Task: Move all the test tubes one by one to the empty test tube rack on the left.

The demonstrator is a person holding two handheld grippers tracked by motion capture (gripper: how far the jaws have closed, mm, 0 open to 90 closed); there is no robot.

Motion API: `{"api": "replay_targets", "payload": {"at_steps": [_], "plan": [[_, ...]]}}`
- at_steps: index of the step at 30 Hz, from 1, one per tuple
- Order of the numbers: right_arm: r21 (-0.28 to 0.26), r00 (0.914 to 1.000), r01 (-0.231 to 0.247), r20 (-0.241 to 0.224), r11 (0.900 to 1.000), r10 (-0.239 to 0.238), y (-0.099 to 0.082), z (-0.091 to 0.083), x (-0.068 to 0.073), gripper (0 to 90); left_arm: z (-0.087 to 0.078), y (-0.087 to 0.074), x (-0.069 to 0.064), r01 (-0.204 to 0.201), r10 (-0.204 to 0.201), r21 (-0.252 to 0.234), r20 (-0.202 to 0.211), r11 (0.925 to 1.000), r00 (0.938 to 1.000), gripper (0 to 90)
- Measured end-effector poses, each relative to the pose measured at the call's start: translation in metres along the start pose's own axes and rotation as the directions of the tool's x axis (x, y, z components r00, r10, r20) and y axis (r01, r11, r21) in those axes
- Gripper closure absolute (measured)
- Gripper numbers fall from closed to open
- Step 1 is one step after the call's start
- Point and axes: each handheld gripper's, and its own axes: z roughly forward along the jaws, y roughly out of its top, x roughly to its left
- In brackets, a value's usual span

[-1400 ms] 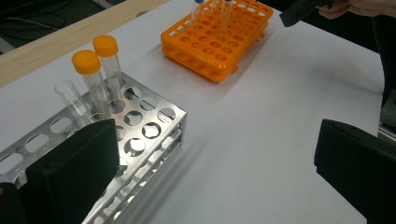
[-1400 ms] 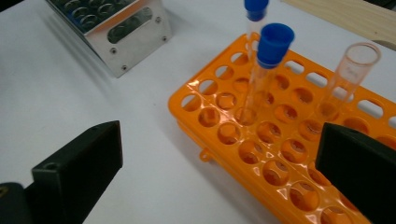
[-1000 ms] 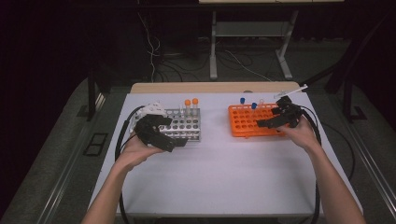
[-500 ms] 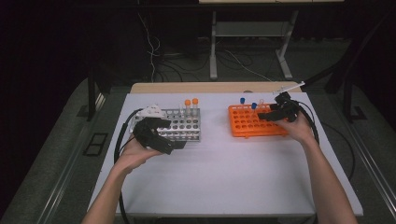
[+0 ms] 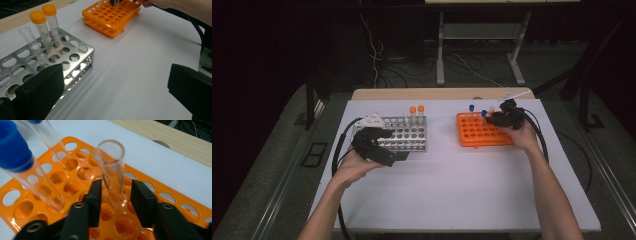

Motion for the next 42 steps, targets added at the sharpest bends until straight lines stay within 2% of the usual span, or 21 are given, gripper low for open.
{"api": "replay_targets", "payload": {"at_steps": [2,4,13,18,23,32,34,42], "plan": [[-0.001,0.9999,0.007,0.011,1.0,-0.007,0.001,0.001,0.002,72.6,0.0,0.0,0.0,0.0,0.0,-0.004,0.001,1.0,1.0,0.0],[-0.002,0.9995,0.018,0.027,0.9998,-0.018,0.001,0.001,0.003,74.3,0.0,0.001,0.0,0.0,0.0,-0.005,0.003,1.0,1.0,0.0],[-0.028,0.9997,0.01,0.025,0.9996,-0.009,0.004,-0.006,0.001,75.0,0.002,0.001,-0.001,-0.004,0.004,0.003,0.002,1.0,1.0,0.0],[-0.042,0.9998,-0.013,0.016,0.999,0.013,0.007,-0.019,0.001,75.0,0.004,0.002,-0.001,-0.005,0.005,0.008,0.007,1.0,1.0,0.0],[-0.048,0.9998,-0.012,0.013,0.9988,0.013,0.011,-0.035,0.002,75.0,0.005,0.002,-0.001,-0.005,0.005,0.013,0.008,0.9999,1.0,0.0],[-0.028,0.9996,-0.017,-0.022,0.9995,0.016,0.011,-0.069,0.005,75.1,0.006,0.006,-0.004,-0.012,0.011,0.017,0.011,0.9998,0.9999,0.0],[-0.026,0.999,-0.017,-0.043,0.9995,0.016,0.011,-0.076,0.007,75.0,0.006,0.007,-0.004,-0.016,0.016,0.019,0.013,0.9997,0.9998,0.0],[0.018,0.9933,0.032,-0.112,0.9993,-0.03,0.01,-0.094,0.027,75.0,0.007,0.01,-0.007,-0.027,0.027,0.025,0.017,0.9993,0.9995,0.0]]}}
